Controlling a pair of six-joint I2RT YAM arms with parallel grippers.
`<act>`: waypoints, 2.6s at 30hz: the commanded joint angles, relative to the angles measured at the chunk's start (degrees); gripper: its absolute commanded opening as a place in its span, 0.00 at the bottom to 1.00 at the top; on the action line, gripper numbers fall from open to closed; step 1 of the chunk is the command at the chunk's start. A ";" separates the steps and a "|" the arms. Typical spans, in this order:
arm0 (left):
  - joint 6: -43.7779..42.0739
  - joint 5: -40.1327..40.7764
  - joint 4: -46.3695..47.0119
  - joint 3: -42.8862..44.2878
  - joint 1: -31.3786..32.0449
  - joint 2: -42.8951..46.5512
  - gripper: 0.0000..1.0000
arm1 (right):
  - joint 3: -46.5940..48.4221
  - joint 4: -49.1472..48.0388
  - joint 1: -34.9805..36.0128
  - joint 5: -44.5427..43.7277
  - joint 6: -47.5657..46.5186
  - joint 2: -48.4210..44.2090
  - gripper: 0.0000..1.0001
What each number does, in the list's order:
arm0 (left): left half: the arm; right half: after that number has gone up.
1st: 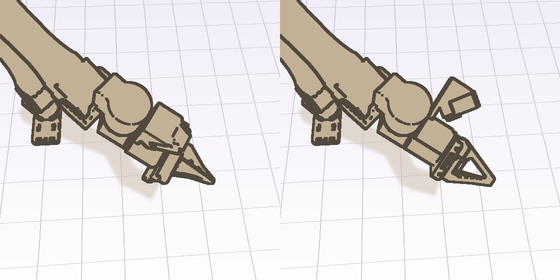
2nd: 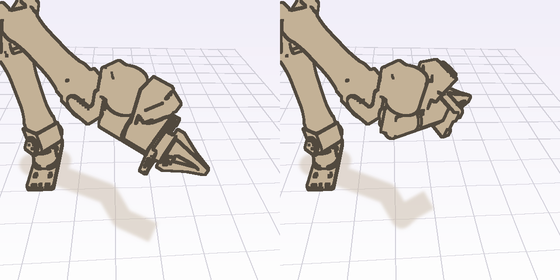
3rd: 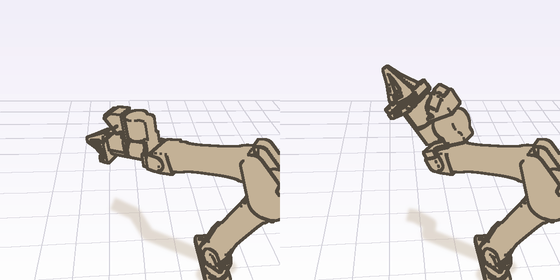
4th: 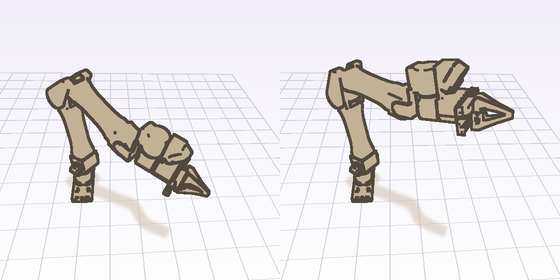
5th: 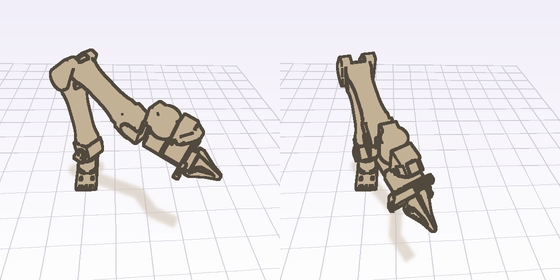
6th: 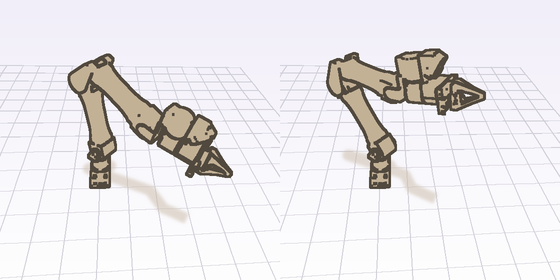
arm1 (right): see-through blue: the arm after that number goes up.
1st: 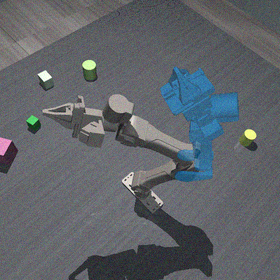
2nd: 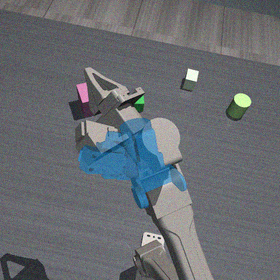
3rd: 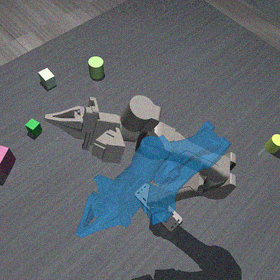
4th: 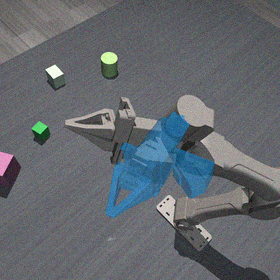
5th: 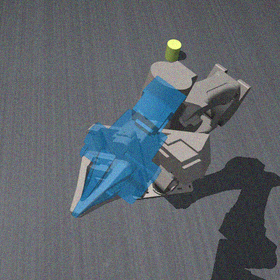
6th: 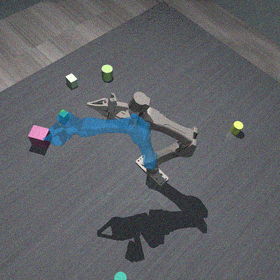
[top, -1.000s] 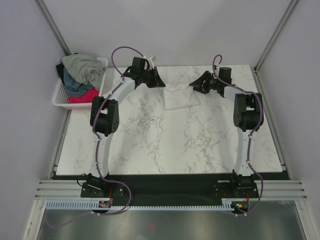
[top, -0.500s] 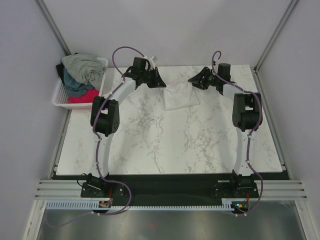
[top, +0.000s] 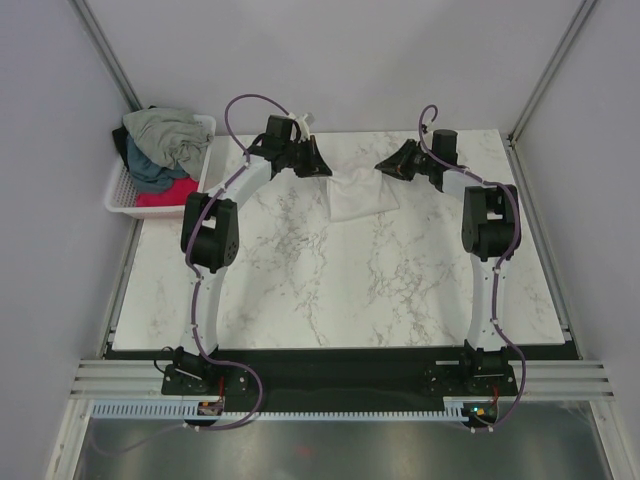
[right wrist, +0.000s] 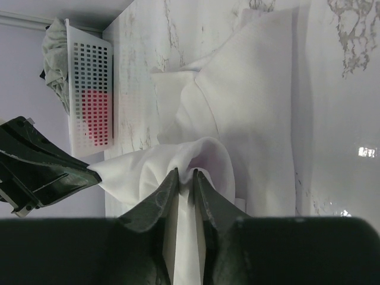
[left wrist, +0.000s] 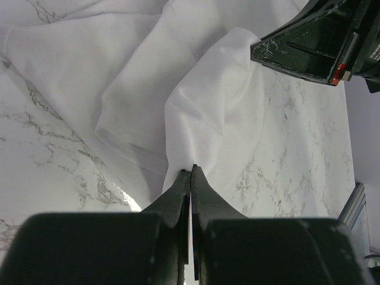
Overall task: Fold and stack the t-shirts
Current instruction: Fold the tshirt
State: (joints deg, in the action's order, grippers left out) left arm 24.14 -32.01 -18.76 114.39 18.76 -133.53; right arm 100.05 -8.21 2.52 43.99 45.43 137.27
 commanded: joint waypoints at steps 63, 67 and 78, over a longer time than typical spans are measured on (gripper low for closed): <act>5.74 -11.24 1.89 -14.83 0.75 12.08 0.02 | -30.91 3.02 -2.09 1.89 -6.23 -32.54 0.00; 2.15 -7.81 -0.30 -11.38 0.75 8.03 0.54 | -22.11 4.50 -2.26 0.49 -8.24 -24.26 0.39; -6.04 0.89 -6.72 -15.86 -0.39 14.79 0.86 | -22.25 8.12 -5.86 0.74 -9.05 -29.07 0.60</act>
State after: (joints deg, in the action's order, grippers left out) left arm 22.24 -34.68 -23.31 100.22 19.18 -124.18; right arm 80.05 0.54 -3.01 43.20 36.23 113.58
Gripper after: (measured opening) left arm 0.854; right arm 0.600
